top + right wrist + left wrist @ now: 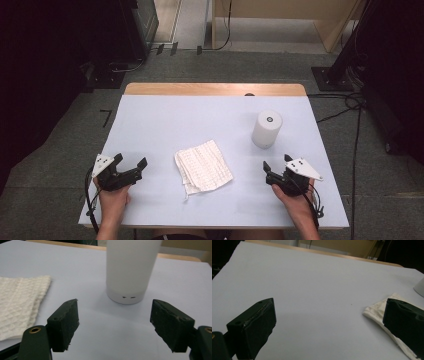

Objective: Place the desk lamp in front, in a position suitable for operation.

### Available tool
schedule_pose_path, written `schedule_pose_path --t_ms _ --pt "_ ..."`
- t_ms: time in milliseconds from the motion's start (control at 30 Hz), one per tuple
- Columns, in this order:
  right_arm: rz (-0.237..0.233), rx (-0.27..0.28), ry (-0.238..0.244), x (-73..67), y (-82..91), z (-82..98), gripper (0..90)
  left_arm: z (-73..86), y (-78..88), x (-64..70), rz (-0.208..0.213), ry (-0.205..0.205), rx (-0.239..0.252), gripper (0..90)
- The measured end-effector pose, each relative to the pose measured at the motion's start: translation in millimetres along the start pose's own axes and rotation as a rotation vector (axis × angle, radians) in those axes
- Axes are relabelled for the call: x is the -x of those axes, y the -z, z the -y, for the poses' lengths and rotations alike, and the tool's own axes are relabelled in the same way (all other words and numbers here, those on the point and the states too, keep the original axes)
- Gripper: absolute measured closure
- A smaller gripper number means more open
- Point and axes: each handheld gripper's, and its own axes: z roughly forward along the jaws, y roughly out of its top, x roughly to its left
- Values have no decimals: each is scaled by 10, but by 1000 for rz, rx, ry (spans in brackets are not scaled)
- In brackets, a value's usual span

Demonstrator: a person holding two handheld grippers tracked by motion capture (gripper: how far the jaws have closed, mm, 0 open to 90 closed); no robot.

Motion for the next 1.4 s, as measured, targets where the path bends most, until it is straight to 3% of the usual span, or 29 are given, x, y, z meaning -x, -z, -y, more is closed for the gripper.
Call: schedule_pose_path --t_ms 100,133,167,200,233,367,500,600,733,900,933,1033,1167,1200,1267,1400 --pt "-16 -5 2 -76 -43 -5 237 -9 -25 43 -33 -44 13 0" --pt "-30 -7 12 -165 -86 -2 235 16 -37 42 -30 -44 22 0" --pt "-30 -7 12 -165 -86 -2 235 58 -54 35 -25 -40 24 0" --pt "-48 -14 22 -260 -122 4 235 74 -88 41 -23 -46 4 0" --pt "-48 -14 22 -260 -122 4 235 74 -88 41 -23 -46 4 0" --pt "-89 -35 29 -422 -230 23 237 93 -80 77 -6 -84 -10 0" --pt "-127 -51 60 -659 -329 8 259 103 -72 64 4 -63 3 0" --pt "-135 -54 53 -732 -358 -8 279 101 -71 41 13 -41 6 0" --pt "-184 -62 29 -839 -442 -25 318 97 -66 -7 38 0 8 0" --pt "-216 -117 26 -895 -542 -16 312 97 -78 2 36 -7 -2 0" --pt "-209 -145 34 -928 -593 -13 340 96 -82 8 34 -12 -6 0" --pt "-207 -153 37 -948 -642 -14 362 98 -86 23 32 -21 -10 0" --pt "-243 -216 22 -956 -777 -37 419 100 -79 19 38 -13 -7 0" --pt "-267 -225 31 -973 -814 -44 464 100 -76 16 40 -14 -7 0" --pt "-270 -231 43 -994 -827 -44 472 100 -80 18 41 -15 -7 0" --pt "-256 -278 111 -1093 -877 -13 494 102 -83 25 41 -24 -11 0"
